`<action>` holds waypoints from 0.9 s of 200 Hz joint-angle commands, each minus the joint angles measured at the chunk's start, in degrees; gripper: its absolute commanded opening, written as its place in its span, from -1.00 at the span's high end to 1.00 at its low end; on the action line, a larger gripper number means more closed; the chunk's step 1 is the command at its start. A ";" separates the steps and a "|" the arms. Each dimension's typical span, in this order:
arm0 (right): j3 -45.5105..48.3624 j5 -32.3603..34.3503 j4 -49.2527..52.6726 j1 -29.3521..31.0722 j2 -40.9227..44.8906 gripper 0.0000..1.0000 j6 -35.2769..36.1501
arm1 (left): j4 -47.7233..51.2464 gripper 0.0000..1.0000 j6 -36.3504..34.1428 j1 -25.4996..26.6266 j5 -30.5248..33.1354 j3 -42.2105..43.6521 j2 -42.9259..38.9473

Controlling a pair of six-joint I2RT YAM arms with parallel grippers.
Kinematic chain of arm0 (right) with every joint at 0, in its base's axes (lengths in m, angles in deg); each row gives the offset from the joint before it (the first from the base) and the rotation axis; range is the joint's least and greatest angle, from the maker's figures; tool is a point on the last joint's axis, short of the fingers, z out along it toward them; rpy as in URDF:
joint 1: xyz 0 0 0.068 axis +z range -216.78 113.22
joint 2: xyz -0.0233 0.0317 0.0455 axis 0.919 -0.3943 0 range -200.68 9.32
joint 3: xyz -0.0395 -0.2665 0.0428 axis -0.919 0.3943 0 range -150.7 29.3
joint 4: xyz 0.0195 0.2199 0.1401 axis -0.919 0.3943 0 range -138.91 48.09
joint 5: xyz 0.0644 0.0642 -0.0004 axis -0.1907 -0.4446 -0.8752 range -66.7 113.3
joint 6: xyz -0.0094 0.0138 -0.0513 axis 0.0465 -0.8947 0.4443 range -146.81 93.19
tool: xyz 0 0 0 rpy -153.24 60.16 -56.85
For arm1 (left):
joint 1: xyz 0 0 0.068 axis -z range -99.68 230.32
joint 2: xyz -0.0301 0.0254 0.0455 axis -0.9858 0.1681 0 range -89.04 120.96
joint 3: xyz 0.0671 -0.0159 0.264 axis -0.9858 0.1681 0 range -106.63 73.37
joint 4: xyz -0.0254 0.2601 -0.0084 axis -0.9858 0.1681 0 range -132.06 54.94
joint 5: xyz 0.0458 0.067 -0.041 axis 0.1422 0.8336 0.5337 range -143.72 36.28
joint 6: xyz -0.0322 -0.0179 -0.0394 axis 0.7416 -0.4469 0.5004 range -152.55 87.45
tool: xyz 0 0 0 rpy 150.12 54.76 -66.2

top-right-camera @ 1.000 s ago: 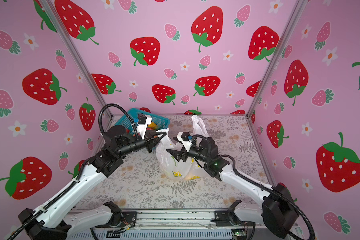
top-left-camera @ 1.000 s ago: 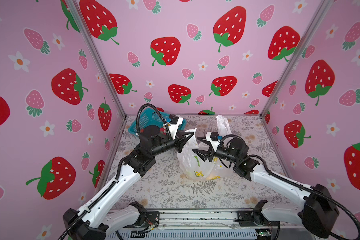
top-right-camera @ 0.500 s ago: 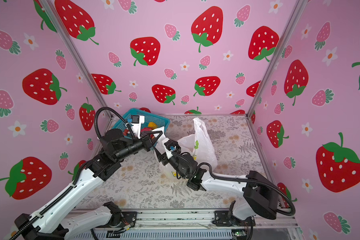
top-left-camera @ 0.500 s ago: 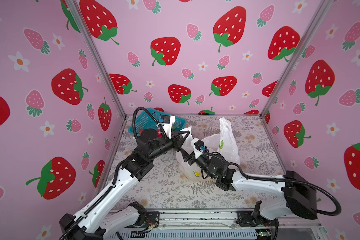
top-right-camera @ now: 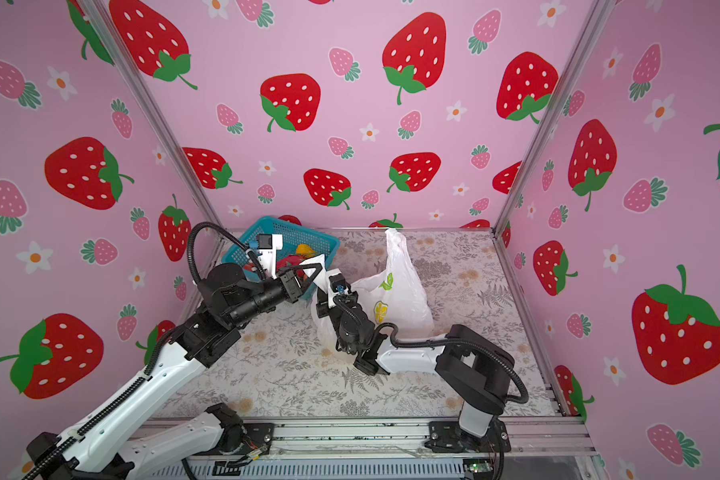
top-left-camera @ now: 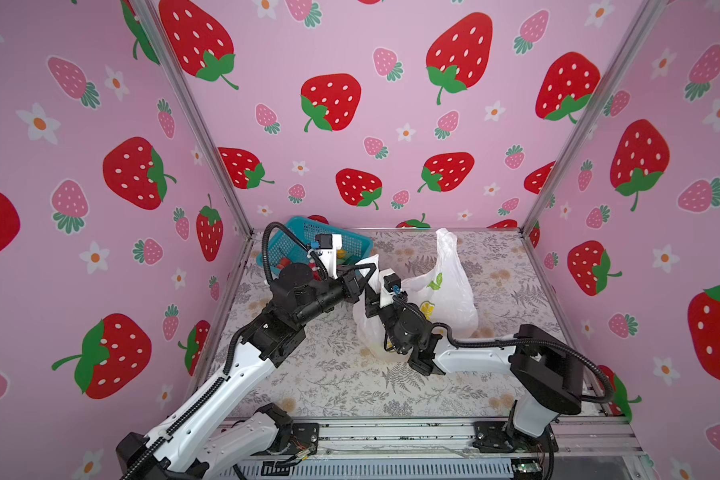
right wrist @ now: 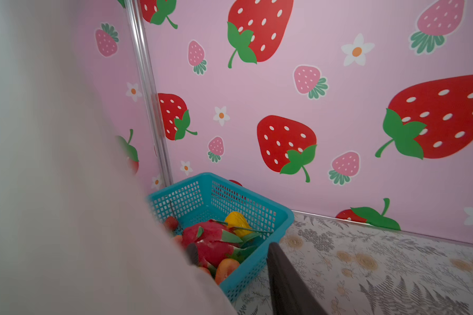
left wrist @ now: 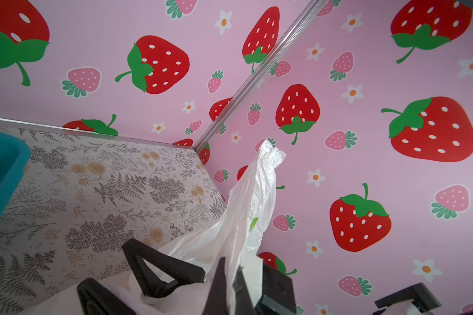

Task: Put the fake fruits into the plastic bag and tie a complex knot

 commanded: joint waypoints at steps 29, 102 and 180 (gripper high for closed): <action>4.72 2.87 1.39 -0.38 1.28 0.28 -3.05 | -2.45 1.00 1.03 -1.01 0.66 -1.49 -0.33; -2.56 -2.30 5.43 -0.40 2.16 -0.44 0.94 | -2.53 1.00 1.03 -1.64 0.12 -1.48 0.48; 4.33 4.10 1.29 -1.61 -4.38 -0.08 -4.81 | -2.30 1.00 1.87 -3.47 1.95 -0.25 -1.22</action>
